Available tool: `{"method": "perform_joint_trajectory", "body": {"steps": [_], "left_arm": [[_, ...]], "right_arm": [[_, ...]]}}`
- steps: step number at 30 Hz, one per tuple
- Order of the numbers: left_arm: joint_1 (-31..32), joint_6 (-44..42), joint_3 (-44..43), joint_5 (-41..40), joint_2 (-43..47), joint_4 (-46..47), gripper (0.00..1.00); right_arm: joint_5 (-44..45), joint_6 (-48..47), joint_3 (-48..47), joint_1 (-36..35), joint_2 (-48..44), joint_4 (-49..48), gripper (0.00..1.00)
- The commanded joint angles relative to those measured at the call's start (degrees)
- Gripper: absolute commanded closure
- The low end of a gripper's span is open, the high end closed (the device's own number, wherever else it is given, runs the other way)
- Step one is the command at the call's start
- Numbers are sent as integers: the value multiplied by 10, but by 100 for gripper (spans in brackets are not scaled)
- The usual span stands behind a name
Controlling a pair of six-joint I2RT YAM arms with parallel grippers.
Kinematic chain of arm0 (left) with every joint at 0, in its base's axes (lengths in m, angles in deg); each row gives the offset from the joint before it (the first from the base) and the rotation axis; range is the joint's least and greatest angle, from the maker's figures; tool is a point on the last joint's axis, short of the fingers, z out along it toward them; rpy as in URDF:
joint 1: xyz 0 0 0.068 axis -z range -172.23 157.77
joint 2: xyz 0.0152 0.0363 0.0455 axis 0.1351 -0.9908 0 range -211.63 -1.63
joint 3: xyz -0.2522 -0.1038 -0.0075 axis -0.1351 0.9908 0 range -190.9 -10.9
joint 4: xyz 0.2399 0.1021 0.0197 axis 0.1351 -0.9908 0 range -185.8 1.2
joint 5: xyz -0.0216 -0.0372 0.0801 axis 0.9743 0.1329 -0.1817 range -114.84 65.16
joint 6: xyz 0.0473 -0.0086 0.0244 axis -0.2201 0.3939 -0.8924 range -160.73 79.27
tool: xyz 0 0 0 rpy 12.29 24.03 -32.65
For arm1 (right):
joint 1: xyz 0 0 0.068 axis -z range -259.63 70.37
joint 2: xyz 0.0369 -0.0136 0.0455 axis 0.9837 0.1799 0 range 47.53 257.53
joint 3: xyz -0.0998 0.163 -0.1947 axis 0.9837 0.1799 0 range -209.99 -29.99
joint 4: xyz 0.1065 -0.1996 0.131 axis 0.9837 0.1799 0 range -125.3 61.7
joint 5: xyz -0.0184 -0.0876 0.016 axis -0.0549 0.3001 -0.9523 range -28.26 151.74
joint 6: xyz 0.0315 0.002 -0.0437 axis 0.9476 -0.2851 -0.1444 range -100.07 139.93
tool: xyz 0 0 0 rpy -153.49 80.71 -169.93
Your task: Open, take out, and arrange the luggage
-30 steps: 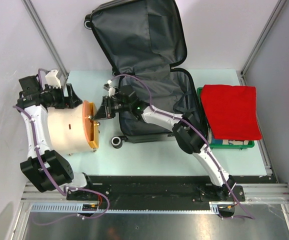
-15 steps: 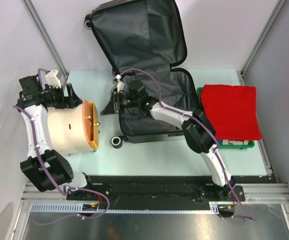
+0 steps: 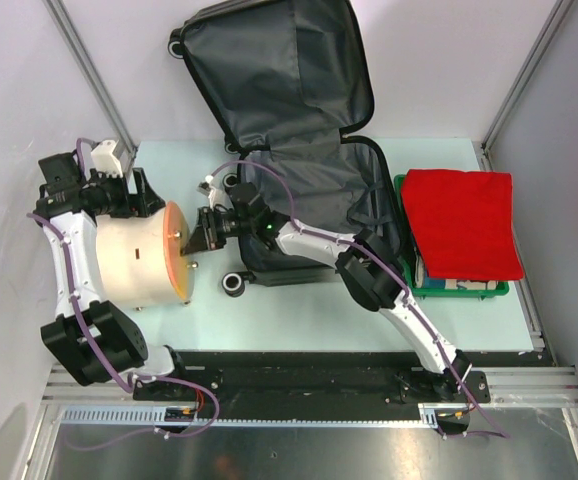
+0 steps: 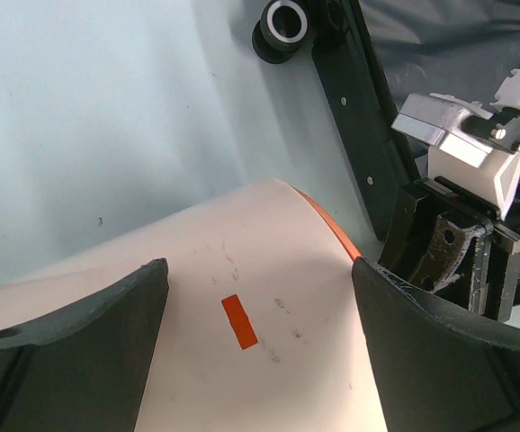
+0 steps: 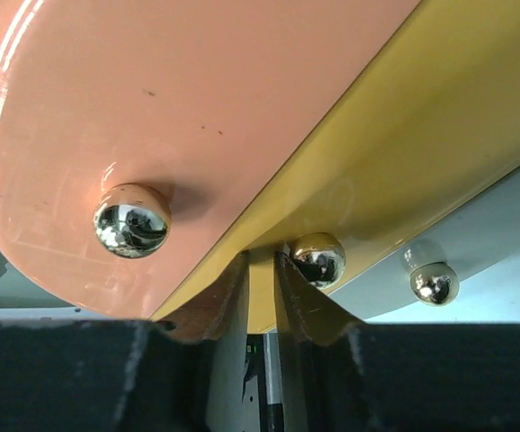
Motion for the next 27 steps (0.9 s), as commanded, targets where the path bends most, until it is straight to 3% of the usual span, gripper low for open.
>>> {"method": "perform_joint_trajectory", "body": {"steps": [1,6,9,12,19,27], "left_arm": [[5,-7,19,-15,-13,-67,13],[5,-6,15,-4,-23,-67,13],[5,-3,10,-2,-29,-66,13],[5,-1,7,-2,-32,-66,13],[4,-3,4,-7,-28,-66,13],[5,-5,6,-9,-24,-65,13]], "right_arm": [[2,1,-19,-1,-12,-47,75],[-20,-4,49,37,-73,-80,48],[-31,2,83,45,-106,-104,37],[-39,24,76,41,-107,-123,32],[-16,76,-28,31,-42,-80,30],[-19,75,-64,14,-15,-46,35]]}}
